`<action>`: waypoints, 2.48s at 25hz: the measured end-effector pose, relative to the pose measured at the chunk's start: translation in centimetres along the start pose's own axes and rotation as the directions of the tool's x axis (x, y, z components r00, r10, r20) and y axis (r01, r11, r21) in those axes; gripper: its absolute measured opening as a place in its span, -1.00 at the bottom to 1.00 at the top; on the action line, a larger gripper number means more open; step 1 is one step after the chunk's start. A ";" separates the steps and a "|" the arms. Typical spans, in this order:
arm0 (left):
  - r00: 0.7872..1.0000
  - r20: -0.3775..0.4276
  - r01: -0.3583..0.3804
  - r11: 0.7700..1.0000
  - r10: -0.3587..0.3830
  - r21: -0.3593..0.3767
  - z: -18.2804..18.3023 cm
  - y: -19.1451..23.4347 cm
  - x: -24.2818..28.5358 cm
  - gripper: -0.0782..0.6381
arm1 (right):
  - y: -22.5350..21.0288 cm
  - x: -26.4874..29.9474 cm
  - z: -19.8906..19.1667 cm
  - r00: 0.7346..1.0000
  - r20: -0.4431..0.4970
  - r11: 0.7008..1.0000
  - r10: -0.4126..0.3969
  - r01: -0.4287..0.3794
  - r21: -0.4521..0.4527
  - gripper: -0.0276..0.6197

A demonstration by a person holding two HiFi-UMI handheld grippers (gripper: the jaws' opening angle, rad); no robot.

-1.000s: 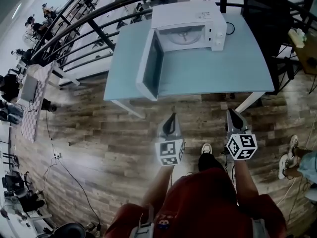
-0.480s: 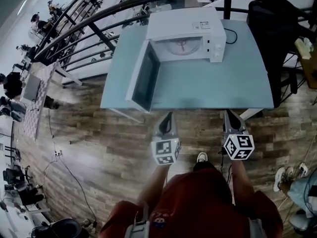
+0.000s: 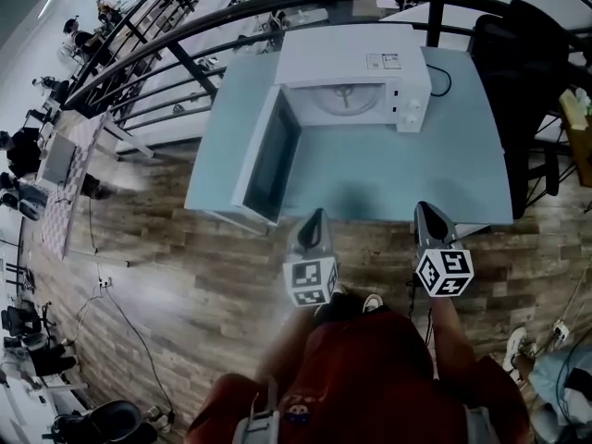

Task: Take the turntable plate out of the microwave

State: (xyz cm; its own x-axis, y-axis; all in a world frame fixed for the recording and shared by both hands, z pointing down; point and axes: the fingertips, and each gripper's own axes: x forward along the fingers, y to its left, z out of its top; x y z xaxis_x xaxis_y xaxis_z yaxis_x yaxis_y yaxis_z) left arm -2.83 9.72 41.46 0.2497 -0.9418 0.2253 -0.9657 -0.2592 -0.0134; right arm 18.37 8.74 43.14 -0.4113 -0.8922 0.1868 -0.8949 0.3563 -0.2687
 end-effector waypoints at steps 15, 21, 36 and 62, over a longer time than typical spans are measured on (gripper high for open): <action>0.996 0.010 0.084 0.996 -0.084 0.005 1.6 7.2 11.9 -0.78 | 1.5 13.8 1.7 0.999 -0.030 0.999 -0.036 0.035 -0.034 -0.91; 0.992 0.026 0.123 0.992 -0.123 0.033 2.6 10.0 15.8 -0.78 | 2.7 18.8 2.5 0.998 -0.032 0.995 -0.057 0.054 -0.088 -0.91; 0.985 0.022 0.171 0.985 -0.172 0.034 1.8 12.0 21.4 -0.78 | 1.8 24.5 2.3 0.995 -0.030 0.991 -0.099 0.096 -0.093 -0.91; 0.979 -0.130 0.133 0.973 -0.159 -0.190 -3.2 9.9 31.9 -0.78 | -3.7 29.3 -0.4 0.989 -0.144 1.000 -0.017 0.014 -0.026 -0.91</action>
State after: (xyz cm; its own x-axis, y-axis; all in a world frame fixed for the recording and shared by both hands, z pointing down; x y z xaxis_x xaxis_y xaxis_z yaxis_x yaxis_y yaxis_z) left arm -4.65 -22.15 51.66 0.3886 -0.8527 0.3492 -0.9198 -0.3366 0.2016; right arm 9.53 -18.62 50.00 -0.4165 -0.8488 0.3257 -0.9046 0.3513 -0.2413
